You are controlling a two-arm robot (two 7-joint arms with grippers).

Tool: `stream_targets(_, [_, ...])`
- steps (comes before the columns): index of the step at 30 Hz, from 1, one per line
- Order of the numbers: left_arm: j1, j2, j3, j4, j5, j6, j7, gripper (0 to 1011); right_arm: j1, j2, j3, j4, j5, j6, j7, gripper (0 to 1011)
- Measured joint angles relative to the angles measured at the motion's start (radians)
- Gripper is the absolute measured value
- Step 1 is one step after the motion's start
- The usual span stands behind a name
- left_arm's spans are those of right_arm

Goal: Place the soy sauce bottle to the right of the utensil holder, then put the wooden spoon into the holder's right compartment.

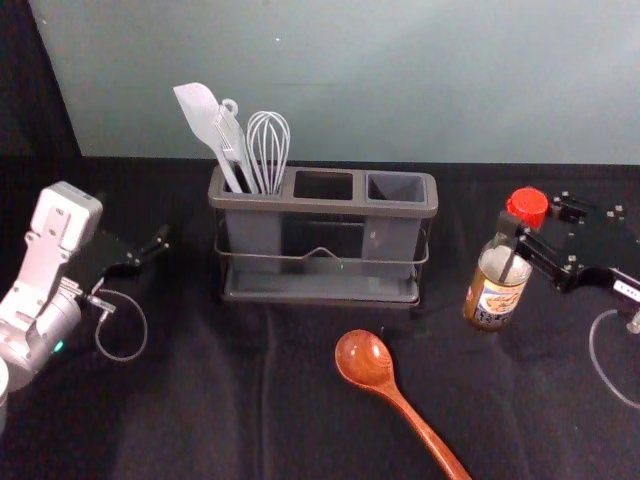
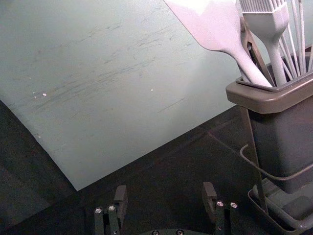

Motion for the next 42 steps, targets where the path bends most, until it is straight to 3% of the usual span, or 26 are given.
stream_targets(10, [0.000, 0.000, 0.000, 0.000, 0.000, 0.000, 0.000, 1005, 0.068, -0.056, -0.021, 0.090, -0.026, -0.002, -0.010, 393])
stream_targets(16, [0.000, 0.000, 0.000, 0.000, 0.000, 0.000, 0.000, 1005, 0.156, -0.109, -0.066, 0.187, -0.042, 0.001, 0.003, 393])
stream_targets(26, [0.000, 0.000, 0.000, 0.000, 0.000, 0.000, 0.000, 1005, 0.253, -0.170, -0.115, 0.307, -0.081, -0.019, 0.015, 392])
stream_targets(35, [0.000, 0.000, 0.000, 0.000, 0.000, 0.000, 0.000, 1005, 0.313, -0.220, -0.150, 0.402, -0.111, -0.052, 0.039, 393])
stream_targets(42, [0.000, 0.000, 0.000, 0.000, 0.000, 0.000, 0.000, 1005, 0.329, -0.237, -0.164, 0.429, -0.125, -0.057, 0.045, 393])
